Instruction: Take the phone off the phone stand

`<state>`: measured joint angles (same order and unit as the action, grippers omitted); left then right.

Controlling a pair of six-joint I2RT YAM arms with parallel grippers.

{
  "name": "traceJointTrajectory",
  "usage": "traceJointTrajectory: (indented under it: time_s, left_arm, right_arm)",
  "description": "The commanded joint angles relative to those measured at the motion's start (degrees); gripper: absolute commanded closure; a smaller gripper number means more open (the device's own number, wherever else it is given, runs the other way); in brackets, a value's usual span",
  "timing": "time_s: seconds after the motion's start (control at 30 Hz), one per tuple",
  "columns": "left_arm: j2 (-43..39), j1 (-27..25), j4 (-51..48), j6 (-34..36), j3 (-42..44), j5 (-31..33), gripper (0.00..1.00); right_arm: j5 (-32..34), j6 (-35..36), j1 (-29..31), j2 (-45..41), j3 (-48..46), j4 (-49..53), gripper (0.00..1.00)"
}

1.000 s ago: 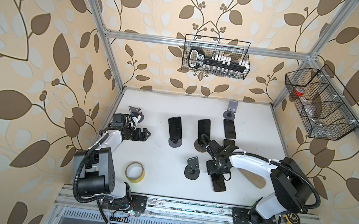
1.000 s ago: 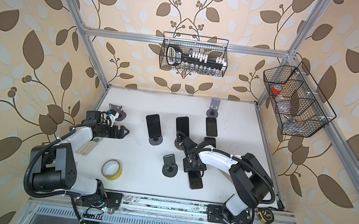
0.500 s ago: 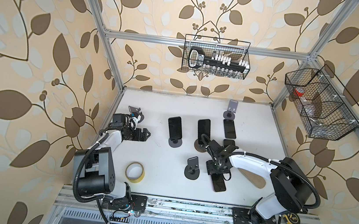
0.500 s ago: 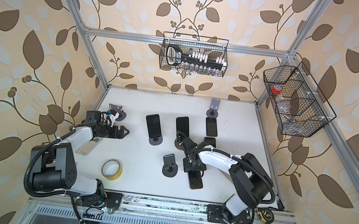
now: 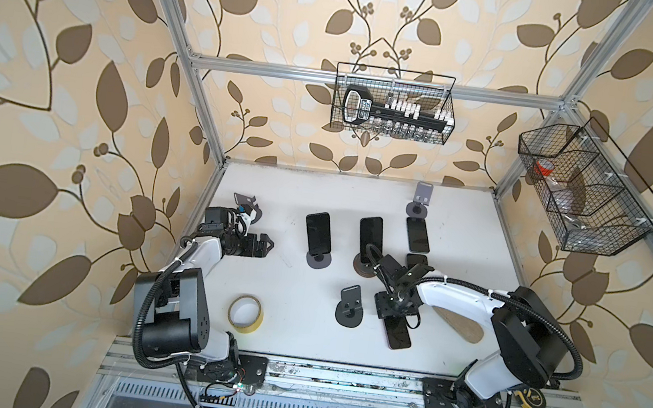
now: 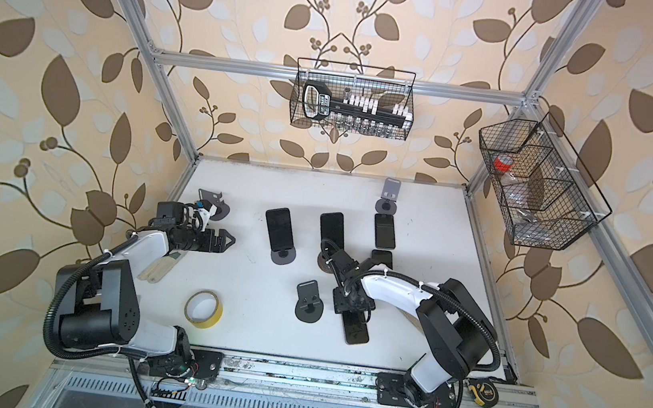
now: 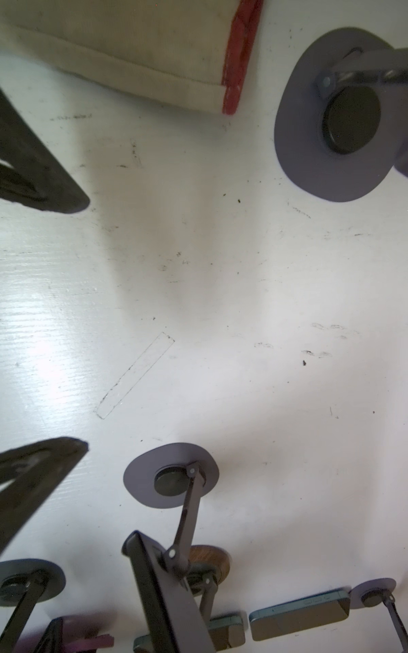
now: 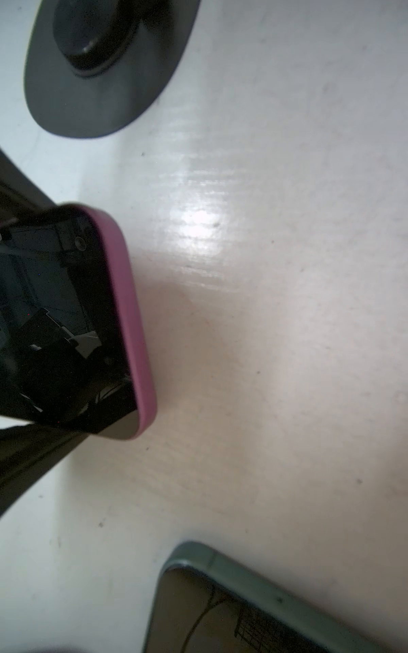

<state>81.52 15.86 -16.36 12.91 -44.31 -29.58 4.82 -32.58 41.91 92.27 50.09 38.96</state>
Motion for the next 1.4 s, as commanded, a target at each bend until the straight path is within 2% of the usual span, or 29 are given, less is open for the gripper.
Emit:
traceJointTrajectory:
  time_s: [0.0,1.37]
  left_arm:
    - [-0.3,0.7,-0.6,0.5,-1.1,-0.6,0.01]
    - [-0.5,0.7,-0.6,0.5,-0.9,-0.7,0.01]
  right_arm:
    - [-2.8,0.9,-0.2,1.9,-2.3,-2.1,0.31]
    - [-3.8,0.6,-1.1,2.1,-3.6,-3.4,0.24]
